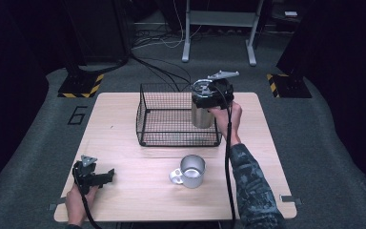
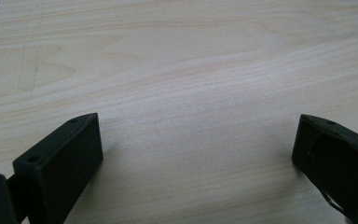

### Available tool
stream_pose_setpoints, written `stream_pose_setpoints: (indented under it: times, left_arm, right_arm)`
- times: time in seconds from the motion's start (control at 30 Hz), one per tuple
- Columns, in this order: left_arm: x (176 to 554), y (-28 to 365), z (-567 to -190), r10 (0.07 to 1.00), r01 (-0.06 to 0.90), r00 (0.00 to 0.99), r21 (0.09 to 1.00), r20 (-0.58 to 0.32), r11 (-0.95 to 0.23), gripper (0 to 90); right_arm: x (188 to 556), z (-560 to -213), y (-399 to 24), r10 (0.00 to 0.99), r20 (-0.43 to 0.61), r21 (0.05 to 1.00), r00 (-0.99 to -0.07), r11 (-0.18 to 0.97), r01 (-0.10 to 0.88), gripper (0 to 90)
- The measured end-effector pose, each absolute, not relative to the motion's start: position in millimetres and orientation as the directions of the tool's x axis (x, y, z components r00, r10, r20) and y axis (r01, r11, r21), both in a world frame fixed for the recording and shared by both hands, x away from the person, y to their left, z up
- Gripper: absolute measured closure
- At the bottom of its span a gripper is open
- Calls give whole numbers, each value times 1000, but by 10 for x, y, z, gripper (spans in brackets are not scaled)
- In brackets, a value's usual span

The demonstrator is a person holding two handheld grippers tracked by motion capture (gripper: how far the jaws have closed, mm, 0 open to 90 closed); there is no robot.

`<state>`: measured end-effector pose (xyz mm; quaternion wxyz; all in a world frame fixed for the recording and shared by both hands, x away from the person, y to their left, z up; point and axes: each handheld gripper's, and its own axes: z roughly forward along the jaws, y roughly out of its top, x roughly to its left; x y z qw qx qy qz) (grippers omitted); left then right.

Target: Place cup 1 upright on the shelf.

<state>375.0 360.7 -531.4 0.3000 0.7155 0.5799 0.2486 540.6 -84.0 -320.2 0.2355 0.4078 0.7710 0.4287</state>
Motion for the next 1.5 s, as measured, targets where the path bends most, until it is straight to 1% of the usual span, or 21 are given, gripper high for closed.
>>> stream_pose_setpoints:
  times: [0.13,0.23,0.43,0.6,0.7,0.77,0.83,0.87,1.1,1.5]
  left_arm:
    - [3749,3607,-5314,979,680,204,718,10,-149,16]
    - [3749,3606,-5314,979,680,203,718,10,-148,16]
    - [3748,3606,-5314,979,680,204,718,11,-149,16]
    - [3748,3606,-5314,979,680,204,718,11,-150,16]
    - [3748,3606,-5314,979,680,205,718,10,-150,16]
    - [3748,3606,-5314,979,680,205,717,10,-150,16]
    - [3748,3606,-5313,979,681,205,717,9,-149,16]
    - [3748,3606,-5315,979,680,205,718,10,-150,16]
    - [3748,3607,-5314,979,680,205,718,9,-149,16]
    - [3748,3607,-5315,979,680,205,718,10,-150,16]
  right_arm:
    - [5447,-3274,-825,830,-26,848,-557,314,427,33]
    - [5470,-3326,-813,836,-11,839,-548,305,450,33]
    - [5499,-3421,-791,829,-24,825,-559,332,456,33]
    - [5508,-3511,-766,834,-16,809,-552,335,483,33]
    - [5518,-3544,-774,831,0,808,-556,328,490,33]
    - [5518,-3562,-773,828,-13,805,-561,342,485,33]
    - [5509,-3579,-754,837,3,797,-548,328,506,33]
    - [5516,-3594,-765,830,-9,796,-558,344,498,33]
    - [5519,-3660,-751,835,0,779,-551,345,523,33]
    - [5532,-3717,-692,825,-15,767,-565,372,523,32]
